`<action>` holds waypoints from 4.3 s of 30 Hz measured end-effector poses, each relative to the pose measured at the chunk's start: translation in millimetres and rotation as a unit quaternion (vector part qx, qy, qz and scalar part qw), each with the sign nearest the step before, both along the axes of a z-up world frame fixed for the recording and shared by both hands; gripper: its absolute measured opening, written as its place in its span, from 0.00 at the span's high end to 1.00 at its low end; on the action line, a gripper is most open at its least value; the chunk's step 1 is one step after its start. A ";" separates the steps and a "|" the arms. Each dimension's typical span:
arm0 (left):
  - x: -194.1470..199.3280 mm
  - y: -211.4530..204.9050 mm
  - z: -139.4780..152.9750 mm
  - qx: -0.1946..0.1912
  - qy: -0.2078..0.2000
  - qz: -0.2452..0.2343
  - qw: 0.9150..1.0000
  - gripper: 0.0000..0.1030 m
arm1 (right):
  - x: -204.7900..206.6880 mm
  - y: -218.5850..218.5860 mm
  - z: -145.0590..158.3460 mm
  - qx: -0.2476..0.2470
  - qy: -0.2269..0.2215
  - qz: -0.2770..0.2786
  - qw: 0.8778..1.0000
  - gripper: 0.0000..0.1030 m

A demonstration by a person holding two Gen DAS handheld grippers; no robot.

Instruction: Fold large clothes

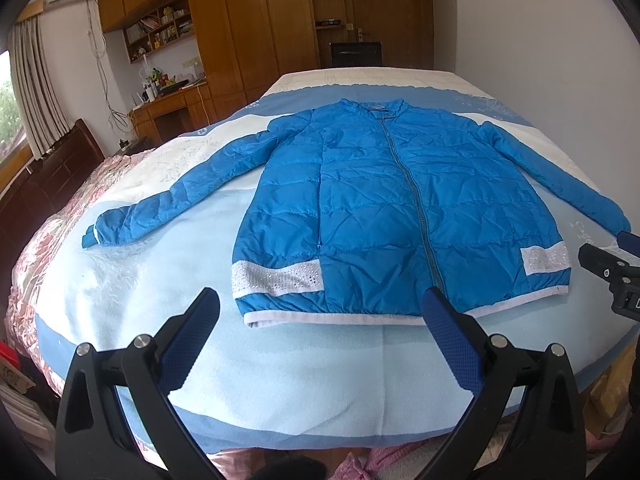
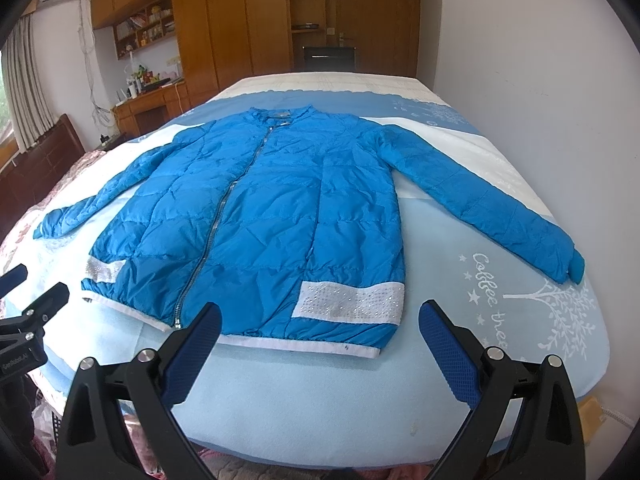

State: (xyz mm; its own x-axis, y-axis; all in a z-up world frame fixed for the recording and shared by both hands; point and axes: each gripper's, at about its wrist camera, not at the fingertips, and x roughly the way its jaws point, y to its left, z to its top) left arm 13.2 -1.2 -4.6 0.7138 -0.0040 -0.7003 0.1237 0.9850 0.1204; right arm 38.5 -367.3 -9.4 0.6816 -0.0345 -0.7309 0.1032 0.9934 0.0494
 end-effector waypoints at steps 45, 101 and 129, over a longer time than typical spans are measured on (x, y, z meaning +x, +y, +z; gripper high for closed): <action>329.7 -228.5 -93.6 -0.123 0.203 -0.141 0.961 0.23 | 87.3 -410.6 -92.9 0.317 0.070 -0.267 0.907 0.74; 398.0 -141.7 -63.1 -0.253 0.150 -0.050 0.955 0.88 | 318.6 -282.9 -47.7 0.300 0.039 0.006 0.953 0.61; 420.4 -15.4 -91.1 -0.121 0.120 0.095 0.981 0.74 | 394.9 -146.5 -103.8 0.121 0.152 0.069 0.978 0.68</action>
State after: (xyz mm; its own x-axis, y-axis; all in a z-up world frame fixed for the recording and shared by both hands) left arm 433.6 -16.5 -95.8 0.5319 -0.0735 -0.8436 -0.0685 0.9892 -0.1294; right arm 433.4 -513.8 -113.1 0.4165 0.2423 -0.8762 0.0147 0.9619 0.2730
